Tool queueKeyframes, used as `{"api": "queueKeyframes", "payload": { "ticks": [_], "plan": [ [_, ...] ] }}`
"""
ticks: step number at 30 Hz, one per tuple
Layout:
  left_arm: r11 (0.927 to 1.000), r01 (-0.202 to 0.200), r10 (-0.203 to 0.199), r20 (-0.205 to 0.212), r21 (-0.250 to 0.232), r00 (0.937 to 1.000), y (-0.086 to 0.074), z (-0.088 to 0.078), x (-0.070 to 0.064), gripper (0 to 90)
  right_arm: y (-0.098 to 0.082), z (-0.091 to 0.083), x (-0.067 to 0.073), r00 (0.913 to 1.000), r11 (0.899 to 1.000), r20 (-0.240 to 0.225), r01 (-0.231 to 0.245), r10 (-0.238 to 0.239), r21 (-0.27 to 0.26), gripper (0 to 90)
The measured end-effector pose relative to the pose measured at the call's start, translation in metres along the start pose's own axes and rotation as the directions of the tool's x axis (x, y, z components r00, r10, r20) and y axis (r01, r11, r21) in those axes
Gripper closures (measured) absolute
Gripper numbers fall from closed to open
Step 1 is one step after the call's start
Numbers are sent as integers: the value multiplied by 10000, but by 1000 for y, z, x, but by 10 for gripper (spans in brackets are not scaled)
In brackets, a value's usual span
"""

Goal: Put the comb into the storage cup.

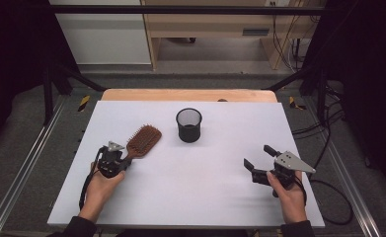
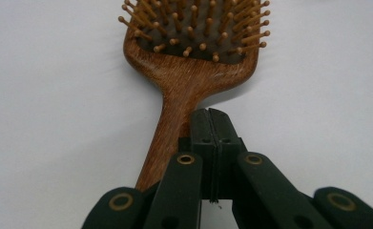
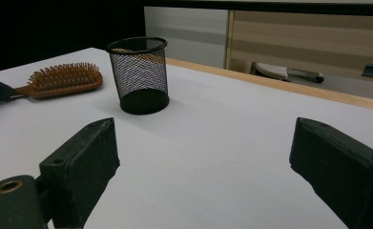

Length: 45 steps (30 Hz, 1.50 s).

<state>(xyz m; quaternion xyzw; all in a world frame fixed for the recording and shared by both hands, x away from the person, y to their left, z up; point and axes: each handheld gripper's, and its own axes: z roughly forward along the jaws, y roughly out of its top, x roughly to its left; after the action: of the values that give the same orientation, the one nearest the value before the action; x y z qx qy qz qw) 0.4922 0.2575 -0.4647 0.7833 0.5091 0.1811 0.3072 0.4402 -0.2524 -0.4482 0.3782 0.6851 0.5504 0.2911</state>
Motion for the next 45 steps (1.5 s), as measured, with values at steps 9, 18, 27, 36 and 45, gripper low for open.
{"api": "queueKeyframes", "payload": {
  "ticks": [9,18,27,36,45],
  "plan": [
    [9997,-223,223,191,31,9996,-1,-3,3,900,0,1,1,10000,10000,-35,40,-40,38,92],
    [9934,-1058,1069,236,-450,9940,20,-27,11,900,0,1,1,10000,9999,-18,89,-89,75,91],
    [9864,-1611,1622,331,-323,9862,31,-29,23,790,-1,3,2,9998,9995,-13,223,-223,222,91],
    [9863,-1629,1641,485,-274,9853,30,-20,27,266,-2,5,3,9997,9991,-46,248,-246,330,89],
    [9856,-1661,1642,550,306,9849,32,-9,31,54,-2,5,5,9996,9989,-103,270,-266,376,87]
  ]
}}
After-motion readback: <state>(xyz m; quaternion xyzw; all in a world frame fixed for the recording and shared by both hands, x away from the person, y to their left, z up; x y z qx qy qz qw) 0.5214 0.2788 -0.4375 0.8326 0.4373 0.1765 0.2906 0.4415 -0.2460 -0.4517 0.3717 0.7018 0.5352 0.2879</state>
